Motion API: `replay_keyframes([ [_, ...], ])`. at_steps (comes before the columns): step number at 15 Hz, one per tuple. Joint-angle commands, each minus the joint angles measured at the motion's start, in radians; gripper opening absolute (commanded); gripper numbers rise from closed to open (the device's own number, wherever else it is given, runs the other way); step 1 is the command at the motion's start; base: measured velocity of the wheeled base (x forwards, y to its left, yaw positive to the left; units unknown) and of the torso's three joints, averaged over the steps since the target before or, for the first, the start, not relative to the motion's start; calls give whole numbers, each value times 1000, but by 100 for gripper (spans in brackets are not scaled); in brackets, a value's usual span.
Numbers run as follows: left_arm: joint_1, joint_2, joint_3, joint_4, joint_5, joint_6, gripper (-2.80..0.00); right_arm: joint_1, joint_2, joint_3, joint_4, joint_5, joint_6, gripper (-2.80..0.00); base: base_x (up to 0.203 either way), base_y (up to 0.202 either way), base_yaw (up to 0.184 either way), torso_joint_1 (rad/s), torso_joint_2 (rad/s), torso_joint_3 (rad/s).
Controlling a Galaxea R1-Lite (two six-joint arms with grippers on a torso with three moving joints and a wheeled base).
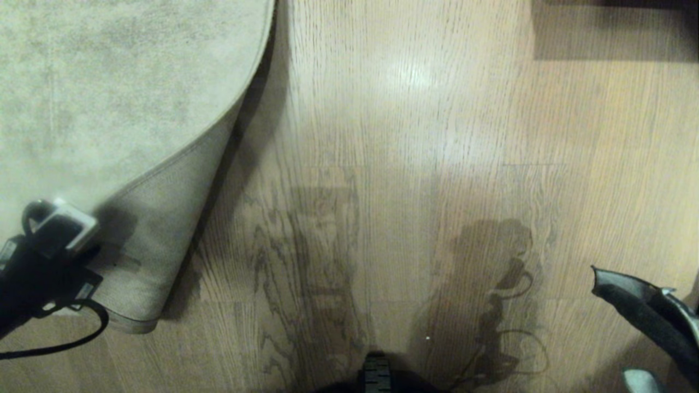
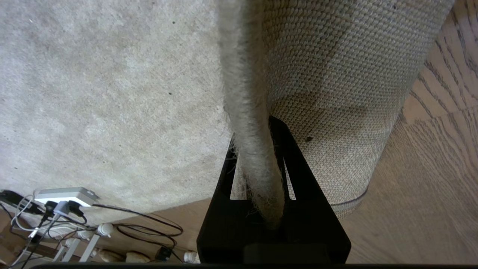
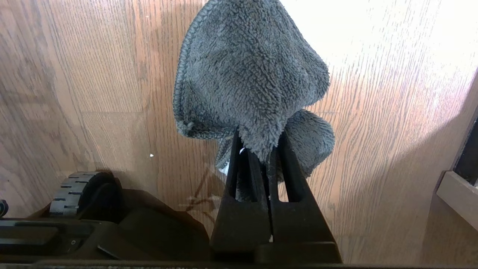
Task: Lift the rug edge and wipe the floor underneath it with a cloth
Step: Lift up the carpet
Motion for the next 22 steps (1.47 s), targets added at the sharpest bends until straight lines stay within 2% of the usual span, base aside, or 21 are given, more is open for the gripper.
replay_keyframes([
  [1, 0, 3, 6, -6, 0, 3, -280, 0, 1, 0, -1, 0, 0, -280, 0, 0, 0, 0, 0, 0],
  [22, 4, 3, 8, -6, 4, 2, -280, 0, 1, 0, -1, 0, 0, -280, 0, 8, -1, 0, 0, 0],
])
